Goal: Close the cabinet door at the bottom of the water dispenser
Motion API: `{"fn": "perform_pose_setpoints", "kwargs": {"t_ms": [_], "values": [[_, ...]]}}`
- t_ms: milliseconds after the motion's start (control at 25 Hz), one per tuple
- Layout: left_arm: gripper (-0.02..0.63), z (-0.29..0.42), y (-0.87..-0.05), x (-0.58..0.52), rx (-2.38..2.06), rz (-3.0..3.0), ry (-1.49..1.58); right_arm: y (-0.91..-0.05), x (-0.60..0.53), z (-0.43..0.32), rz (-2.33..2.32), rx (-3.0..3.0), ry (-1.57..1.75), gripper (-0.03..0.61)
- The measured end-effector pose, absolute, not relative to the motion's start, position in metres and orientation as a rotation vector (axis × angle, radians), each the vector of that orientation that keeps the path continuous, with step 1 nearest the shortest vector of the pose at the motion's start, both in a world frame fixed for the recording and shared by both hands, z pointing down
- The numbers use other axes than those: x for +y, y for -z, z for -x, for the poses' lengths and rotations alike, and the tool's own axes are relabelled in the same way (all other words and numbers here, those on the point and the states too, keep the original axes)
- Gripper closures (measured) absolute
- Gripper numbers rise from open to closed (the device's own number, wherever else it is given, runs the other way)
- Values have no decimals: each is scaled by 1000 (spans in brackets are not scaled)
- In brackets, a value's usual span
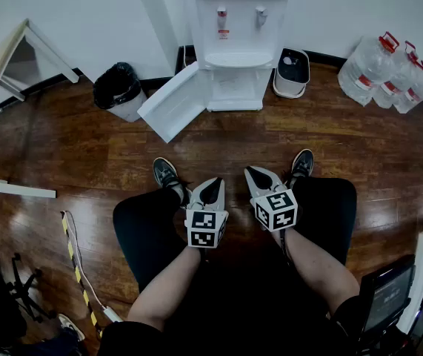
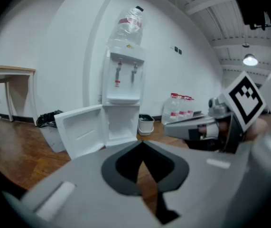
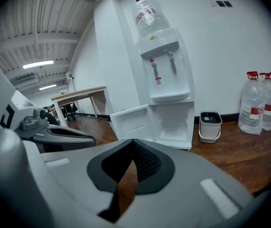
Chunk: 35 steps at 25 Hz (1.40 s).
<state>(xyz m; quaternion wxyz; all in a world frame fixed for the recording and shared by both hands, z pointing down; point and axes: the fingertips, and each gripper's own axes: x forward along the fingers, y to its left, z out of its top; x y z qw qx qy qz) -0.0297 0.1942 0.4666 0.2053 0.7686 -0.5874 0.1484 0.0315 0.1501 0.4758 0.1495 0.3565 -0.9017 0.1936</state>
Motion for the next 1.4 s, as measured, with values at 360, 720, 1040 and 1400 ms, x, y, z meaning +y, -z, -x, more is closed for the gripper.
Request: {"fn": "perform_pose_setpoints", "kwargs": {"t_ms": [360,720,1040,1400], "values": [[592,73,-449,133,-1757,-2104,-357,-465,113,32,-836,-2635,-465,574],[588,128,-451,79,-1840,-2024,-315,-473,44,81,-800,-2637,-499,574],[520,204,-453,63,-1989,-1866,-271,-482,32,144,-618,-2661,-463,531],[494,266,-473,61,-2066,-1775,-345,-492,12,210,-513,-2663,-580,454]]}}
